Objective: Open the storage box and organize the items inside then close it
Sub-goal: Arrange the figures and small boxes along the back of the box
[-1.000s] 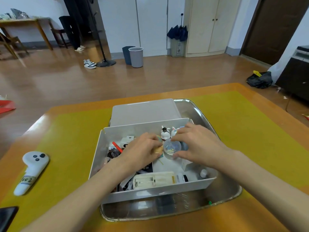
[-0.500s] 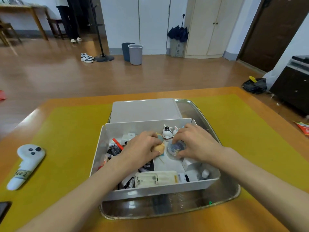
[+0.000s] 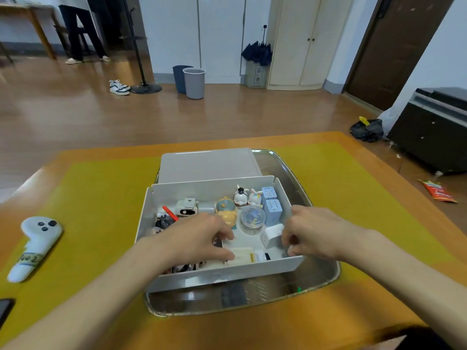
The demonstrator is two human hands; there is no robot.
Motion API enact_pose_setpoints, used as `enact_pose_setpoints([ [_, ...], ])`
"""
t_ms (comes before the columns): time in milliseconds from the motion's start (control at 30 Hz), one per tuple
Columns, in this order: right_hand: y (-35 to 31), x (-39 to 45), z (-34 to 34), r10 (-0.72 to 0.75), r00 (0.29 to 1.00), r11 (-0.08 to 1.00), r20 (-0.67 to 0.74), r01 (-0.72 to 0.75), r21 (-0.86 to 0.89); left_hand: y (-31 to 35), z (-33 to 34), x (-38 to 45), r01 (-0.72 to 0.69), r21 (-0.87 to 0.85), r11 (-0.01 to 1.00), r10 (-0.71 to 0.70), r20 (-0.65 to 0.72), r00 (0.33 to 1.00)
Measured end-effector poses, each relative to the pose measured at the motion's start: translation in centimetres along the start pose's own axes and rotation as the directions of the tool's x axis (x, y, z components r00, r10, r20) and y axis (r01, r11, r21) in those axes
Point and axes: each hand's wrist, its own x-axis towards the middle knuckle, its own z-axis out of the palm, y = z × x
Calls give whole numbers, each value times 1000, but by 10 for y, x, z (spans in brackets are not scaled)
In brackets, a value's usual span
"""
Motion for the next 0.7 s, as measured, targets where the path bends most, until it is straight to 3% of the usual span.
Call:
enact_pose_setpoints([
  [167,1,1,-9,47,998,997,-46,-44,64,-10,2,-15,-19,-34,999,20,40,999],
  [367,-6,18,-26,84,960,957,-268,-2,291,-12,11,-20,-14,-26,1000,15,49,999],
  [567,-38,52,-8,25,972,956,-234,45,289,-11,13,-22,4,-86,996,-2,23,1000],
  [700,-38,56,6,24,970,949,-242,53,310,-14,11,-23,56,-250,967,-65,-31,997],
])
